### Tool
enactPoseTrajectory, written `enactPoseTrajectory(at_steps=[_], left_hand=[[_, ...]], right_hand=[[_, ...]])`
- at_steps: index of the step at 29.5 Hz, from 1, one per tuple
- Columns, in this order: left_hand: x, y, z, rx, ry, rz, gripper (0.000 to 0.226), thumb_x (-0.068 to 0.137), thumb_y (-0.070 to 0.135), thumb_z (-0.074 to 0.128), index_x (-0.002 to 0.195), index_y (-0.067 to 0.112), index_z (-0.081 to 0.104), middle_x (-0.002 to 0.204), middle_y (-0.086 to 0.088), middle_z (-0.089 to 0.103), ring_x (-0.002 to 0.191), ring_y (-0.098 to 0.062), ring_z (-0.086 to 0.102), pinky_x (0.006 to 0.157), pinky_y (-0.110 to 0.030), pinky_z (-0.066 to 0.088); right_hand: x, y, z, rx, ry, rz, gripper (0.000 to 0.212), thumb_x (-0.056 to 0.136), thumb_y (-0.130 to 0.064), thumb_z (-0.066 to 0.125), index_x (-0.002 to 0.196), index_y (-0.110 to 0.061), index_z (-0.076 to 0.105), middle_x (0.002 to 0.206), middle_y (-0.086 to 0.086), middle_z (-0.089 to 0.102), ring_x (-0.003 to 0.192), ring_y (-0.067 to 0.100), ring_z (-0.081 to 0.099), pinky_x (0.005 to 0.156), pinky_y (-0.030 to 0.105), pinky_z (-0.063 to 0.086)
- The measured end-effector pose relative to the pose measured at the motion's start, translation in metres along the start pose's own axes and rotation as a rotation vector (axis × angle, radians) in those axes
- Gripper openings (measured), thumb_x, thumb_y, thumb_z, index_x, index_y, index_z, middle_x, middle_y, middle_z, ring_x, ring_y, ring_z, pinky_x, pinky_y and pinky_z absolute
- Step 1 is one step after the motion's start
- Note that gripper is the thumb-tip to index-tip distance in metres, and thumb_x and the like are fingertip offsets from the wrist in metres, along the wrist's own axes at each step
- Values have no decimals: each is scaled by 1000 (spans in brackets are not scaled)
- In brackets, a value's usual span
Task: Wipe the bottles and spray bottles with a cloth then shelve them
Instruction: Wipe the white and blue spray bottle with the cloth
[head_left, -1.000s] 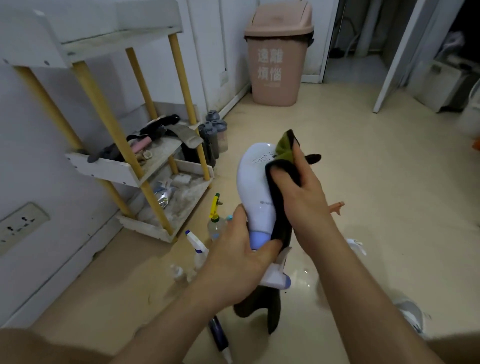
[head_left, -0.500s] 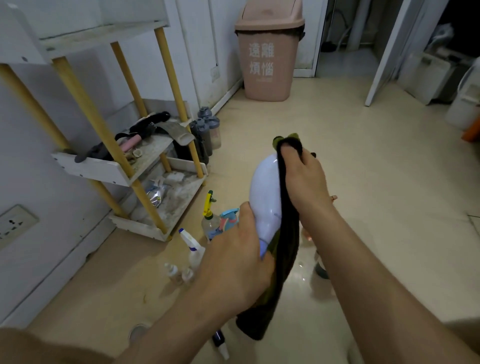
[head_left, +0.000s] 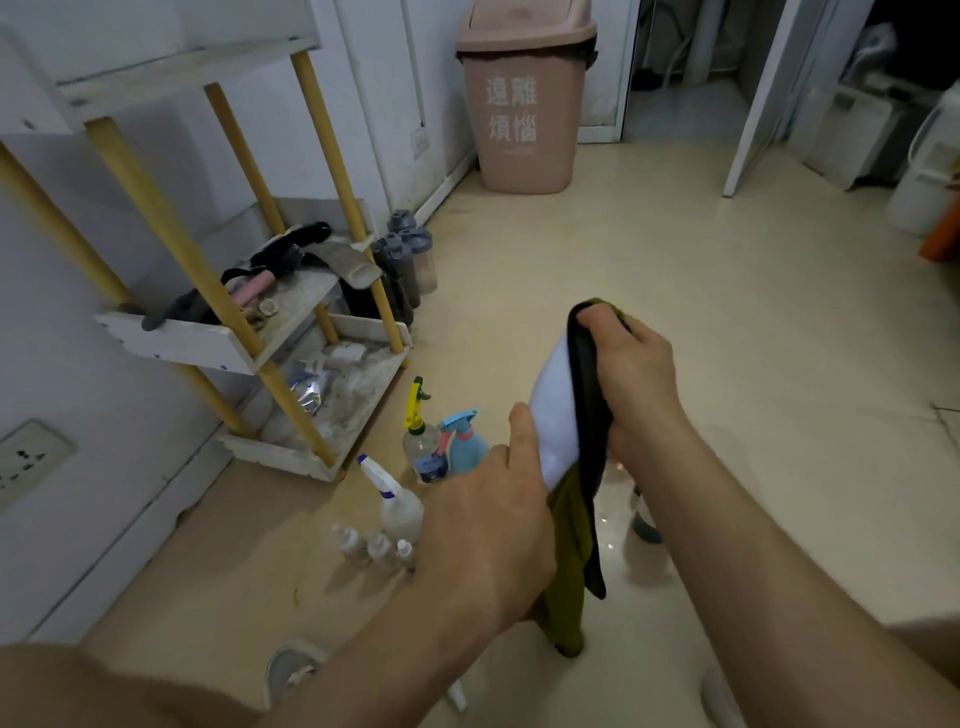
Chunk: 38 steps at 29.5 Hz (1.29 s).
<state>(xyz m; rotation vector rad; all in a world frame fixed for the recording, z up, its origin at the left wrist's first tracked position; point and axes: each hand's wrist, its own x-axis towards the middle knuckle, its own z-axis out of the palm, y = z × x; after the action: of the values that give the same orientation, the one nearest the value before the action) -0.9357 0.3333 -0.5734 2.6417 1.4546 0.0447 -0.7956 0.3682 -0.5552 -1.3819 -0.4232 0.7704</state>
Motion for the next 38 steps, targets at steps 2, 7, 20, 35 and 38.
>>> enactPoseTrajectory(at_steps=[2,7,20,35,38], left_hand=[[0,-4,0,-72,-11,0,78,100,32,43,154,26,-13,128,0,56,107,-19,57,75,-28,38],[6,-17,-7,-485,83,73,55,85,26,58,136,34,38,87,4,62,73,-18,55,64,-37,47],[20,-42,-19,-1293,-134,-11,44,82,47,53,87,6,66,68,-6,68,60,-17,64,56,-27,50],[15,-77,-6,-591,-332,257,40,83,44,70,119,32,59,89,4,67,79,-14,64,73,-39,54],[19,-87,-19,-265,-217,274,46,84,38,73,126,37,57,93,10,67,78,-7,60,71,-35,51]], right_hand=[[4,1,-7,18,49,64,26,73,-36,66,64,-17,51,71,8,46,67,21,47,64,35,38],[-1,11,-13,223,30,208,32,86,-50,62,83,-18,68,79,-1,72,74,21,70,70,32,54],[-50,25,-15,367,-407,21,58,78,-2,69,133,-11,49,103,5,72,87,18,73,67,29,59],[11,-21,-67,-581,-1059,45,70,62,1,81,124,-24,59,116,-2,71,107,15,67,84,30,56],[1,-12,-54,-644,-978,-52,49,71,-5,83,114,-23,66,107,-3,73,101,14,68,88,32,54]])
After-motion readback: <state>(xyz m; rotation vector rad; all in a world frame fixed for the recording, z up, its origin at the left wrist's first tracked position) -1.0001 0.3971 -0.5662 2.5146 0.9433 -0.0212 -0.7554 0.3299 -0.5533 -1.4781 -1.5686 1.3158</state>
